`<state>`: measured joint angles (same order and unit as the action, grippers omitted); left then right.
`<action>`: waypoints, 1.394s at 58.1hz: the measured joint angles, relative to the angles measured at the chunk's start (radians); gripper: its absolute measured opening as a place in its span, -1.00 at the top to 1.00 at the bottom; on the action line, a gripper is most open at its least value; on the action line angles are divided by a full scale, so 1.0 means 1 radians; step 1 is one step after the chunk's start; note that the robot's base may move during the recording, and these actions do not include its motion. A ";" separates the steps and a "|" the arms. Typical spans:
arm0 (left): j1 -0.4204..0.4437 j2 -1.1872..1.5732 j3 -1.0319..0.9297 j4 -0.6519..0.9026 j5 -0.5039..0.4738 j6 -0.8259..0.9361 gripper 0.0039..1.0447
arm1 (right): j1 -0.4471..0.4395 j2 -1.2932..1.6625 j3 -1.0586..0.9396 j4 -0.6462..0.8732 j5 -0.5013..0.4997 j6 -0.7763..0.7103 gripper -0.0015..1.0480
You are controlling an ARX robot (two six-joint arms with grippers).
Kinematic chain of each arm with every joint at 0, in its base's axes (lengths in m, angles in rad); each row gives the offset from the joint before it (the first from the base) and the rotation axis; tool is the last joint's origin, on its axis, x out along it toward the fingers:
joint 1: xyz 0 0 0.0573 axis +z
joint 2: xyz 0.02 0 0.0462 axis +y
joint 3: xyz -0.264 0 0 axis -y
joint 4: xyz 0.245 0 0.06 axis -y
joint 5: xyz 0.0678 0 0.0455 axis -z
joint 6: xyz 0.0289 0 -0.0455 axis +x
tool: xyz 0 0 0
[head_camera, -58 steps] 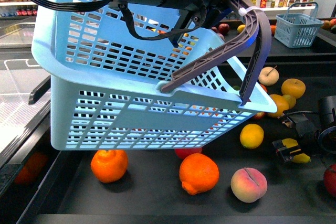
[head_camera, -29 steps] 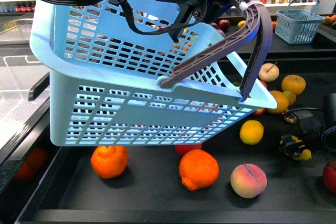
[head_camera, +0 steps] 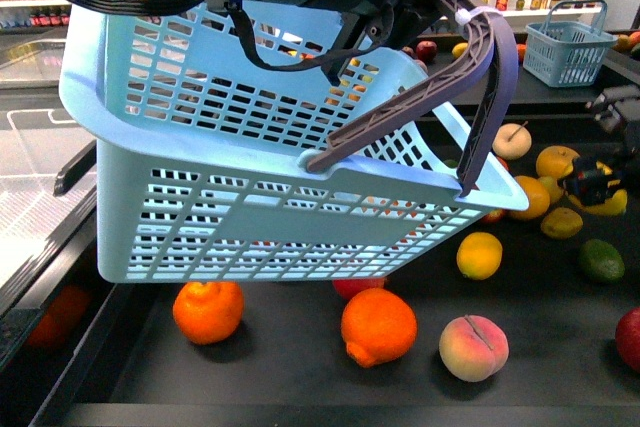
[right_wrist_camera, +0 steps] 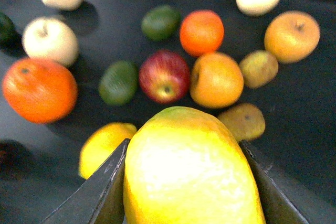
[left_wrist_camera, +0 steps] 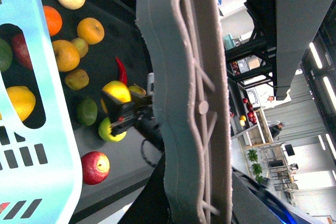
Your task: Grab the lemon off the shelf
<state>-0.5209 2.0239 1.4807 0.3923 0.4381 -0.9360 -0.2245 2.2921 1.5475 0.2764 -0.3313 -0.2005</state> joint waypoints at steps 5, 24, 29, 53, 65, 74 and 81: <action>0.000 0.000 0.000 0.000 0.000 0.000 0.82 | 0.032 -0.117 -0.043 -0.013 -0.030 0.062 -0.05; 0.000 0.000 0.000 0.000 0.000 0.000 0.82 | 0.150 -0.282 -0.246 0.032 -0.087 0.185 -0.05; 0.000 0.000 0.000 0.000 0.000 0.000 0.82 | 0.190 -0.304 -0.290 0.053 -0.089 0.217 -0.05; 0.000 0.000 0.000 0.000 0.000 0.000 0.82 | 0.292 -0.323 -0.348 0.074 -0.079 0.265 -0.05; 0.000 0.000 0.000 0.000 0.000 0.000 0.82 | 0.304 -0.323 -0.348 0.087 -0.077 0.293 -0.53; 0.000 0.000 0.000 0.000 0.000 -0.002 0.82 | 0.298 -0.323 -0.349 0.104 -0.076 0.317 -0.89; 0.000 0.000 0.000 0.000 -0.002 -0.001 0.82 | 0.272 -0.327 -0.350 0.126 -0.080 0.333 -0.86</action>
<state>-0.5209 2.0239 1.4807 0.3923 0.4366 -0.9367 0.0479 1.9648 1.1973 0.4026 -0.4114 0.1329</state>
